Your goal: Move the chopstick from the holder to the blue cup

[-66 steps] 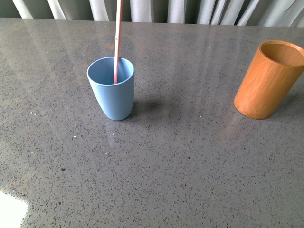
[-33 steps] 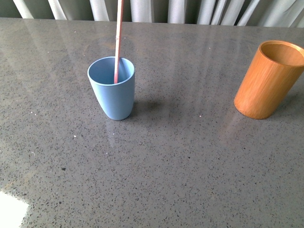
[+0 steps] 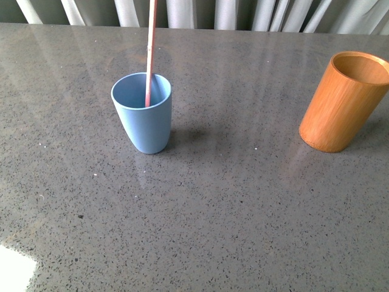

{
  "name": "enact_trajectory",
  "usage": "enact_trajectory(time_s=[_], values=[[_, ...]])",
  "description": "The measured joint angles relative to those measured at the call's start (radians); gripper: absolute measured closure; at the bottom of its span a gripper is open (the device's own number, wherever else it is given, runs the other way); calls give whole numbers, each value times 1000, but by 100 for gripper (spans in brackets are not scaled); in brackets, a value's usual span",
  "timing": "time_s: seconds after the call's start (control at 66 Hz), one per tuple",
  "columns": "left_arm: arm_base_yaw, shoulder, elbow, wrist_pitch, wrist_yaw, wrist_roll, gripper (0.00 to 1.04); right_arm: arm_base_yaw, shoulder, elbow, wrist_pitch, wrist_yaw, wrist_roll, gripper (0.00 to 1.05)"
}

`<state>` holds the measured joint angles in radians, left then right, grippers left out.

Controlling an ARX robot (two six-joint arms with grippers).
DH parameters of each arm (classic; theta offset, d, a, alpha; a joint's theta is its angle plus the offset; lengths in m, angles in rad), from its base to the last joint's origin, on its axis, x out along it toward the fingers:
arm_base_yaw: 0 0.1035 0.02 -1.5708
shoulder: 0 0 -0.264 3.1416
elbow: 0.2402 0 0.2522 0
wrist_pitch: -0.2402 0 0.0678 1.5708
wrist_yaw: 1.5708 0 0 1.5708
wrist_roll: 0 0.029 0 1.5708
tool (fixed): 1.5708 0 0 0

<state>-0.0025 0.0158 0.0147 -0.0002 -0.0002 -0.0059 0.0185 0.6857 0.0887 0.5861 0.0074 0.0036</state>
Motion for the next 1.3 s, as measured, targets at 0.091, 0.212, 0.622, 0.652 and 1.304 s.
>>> enact_trajectory(time_s=[0.091,0.212,0.622,0.652,1.304], values=[[0,0,0,0,1,0,9,-14,-64,-22,-42,-5,0,103],[0,0,0,0,0,0,9,-15,-126,-39,-86,-7,0,103],[0,0,0,0,0,1,9,-16,-287,-67,-187,-7,0,103],[0,0,0,0,0,1,9,-16,-300,-67,-200,-8,0,103],[0,0,0,0,0,1,9,-16,-511,-67,-410,-7,0,103]])
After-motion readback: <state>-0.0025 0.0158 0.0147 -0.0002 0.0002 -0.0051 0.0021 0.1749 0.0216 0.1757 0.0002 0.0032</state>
